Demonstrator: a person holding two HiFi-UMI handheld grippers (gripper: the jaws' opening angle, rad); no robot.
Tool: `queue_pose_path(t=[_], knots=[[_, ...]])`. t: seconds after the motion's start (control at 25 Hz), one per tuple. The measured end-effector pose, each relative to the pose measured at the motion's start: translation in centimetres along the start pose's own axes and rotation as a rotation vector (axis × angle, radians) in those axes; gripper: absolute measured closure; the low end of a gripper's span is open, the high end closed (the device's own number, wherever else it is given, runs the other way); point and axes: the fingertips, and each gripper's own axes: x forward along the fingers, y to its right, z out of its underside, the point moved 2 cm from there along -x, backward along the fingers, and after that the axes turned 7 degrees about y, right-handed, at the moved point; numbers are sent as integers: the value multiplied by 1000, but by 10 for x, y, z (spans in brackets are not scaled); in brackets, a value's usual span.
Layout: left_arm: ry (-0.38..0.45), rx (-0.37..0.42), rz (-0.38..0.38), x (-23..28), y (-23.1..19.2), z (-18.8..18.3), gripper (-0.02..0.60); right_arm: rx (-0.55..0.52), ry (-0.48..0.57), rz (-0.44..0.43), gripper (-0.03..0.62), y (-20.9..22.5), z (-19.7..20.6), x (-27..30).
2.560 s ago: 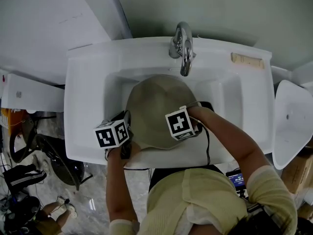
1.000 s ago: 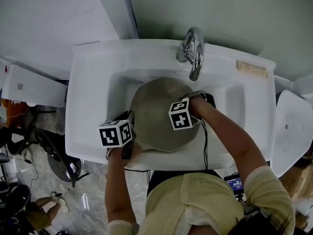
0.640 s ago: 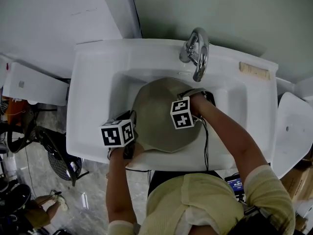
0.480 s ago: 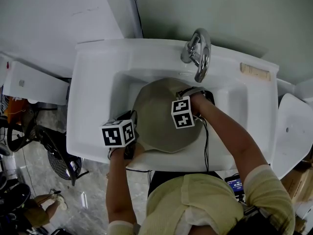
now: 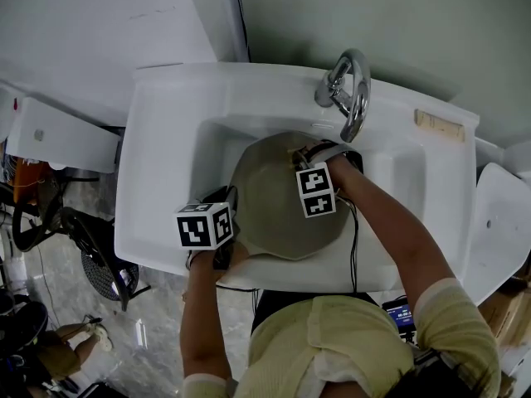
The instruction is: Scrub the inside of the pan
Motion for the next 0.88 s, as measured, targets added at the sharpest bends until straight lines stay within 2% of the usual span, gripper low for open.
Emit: queue_pose_path(t=[0.36,0.6,0.88], knots=[[-3,11,-2,0,0,0,491,-60,86,117,531,22,-15,-4],[-5,10,-9,1,-2,-1,491,-51,134,180,531,31,-28,-4],[0,2,-10,1,-3,0,491,82,222,228,531,34,-37,-21]])
